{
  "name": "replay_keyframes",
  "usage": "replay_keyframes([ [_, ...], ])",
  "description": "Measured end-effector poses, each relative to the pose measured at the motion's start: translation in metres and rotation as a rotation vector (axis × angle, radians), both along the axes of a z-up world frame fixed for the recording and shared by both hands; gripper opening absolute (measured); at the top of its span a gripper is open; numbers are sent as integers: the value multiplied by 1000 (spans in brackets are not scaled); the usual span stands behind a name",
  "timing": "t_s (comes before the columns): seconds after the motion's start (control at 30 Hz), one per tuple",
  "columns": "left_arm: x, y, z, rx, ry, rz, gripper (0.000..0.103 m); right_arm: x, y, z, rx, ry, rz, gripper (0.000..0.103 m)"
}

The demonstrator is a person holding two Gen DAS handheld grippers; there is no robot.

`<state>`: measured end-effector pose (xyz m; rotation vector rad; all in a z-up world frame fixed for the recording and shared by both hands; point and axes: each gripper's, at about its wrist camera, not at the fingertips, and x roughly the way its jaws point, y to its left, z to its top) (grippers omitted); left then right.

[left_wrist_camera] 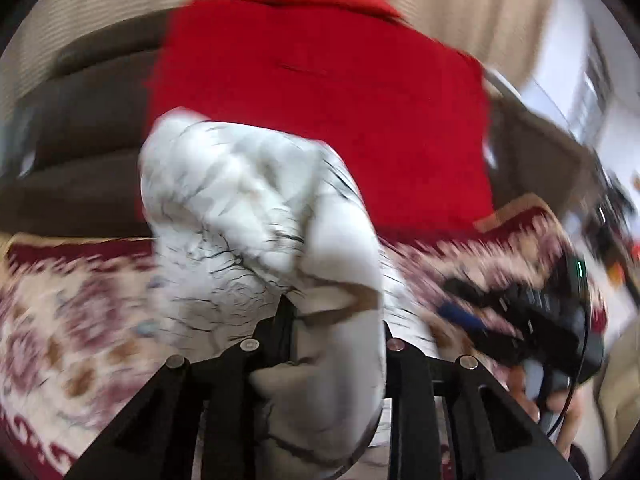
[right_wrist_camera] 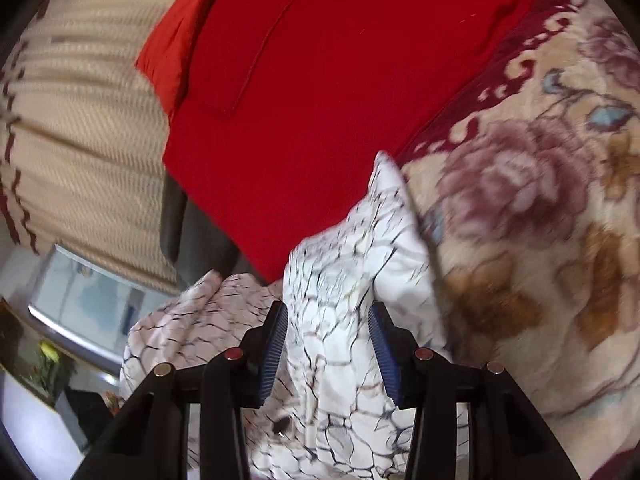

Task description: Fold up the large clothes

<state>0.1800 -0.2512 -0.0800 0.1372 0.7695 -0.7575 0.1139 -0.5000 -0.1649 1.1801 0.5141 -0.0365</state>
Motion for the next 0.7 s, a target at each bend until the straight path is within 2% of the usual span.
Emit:
replay_keyframes([
  [0.1,-22,-50,-45,107,43,-110,22,-7,-20,-3,44,-21,-32,46],
  [0.17,-23,-55,-71,117,87,-100,22,-10,-31,-3,67,-30,-44,46],
  [0.23,-22,-46,-76,86,90,-94,22,-12,-41,-5,83,-34,-59,46],
  [0.33,-15,-31,-67,55,134,-115,25,-7,-46,-7,89,-27,-48,46],
  [0.4,-4,-32,-54,27,155,-142,47,-2,-43,-8,83,-14,-21,46],
  [0.47,-9,-24,-37,-33,156,-202,57,5,-37,-8,86,-6,8,48],
  [0.57,-22,-2,-13,-124,161,-298,70,11,-28,-6,92,-16,40,61],
  [0.63,-23,24,2,-174,116,-299,74,13,-22,-2,83,-24,58,64],
  [0.7,-17,51,10,-184,70,-247,77,16,-17,-1,78,-30,74,65],
])
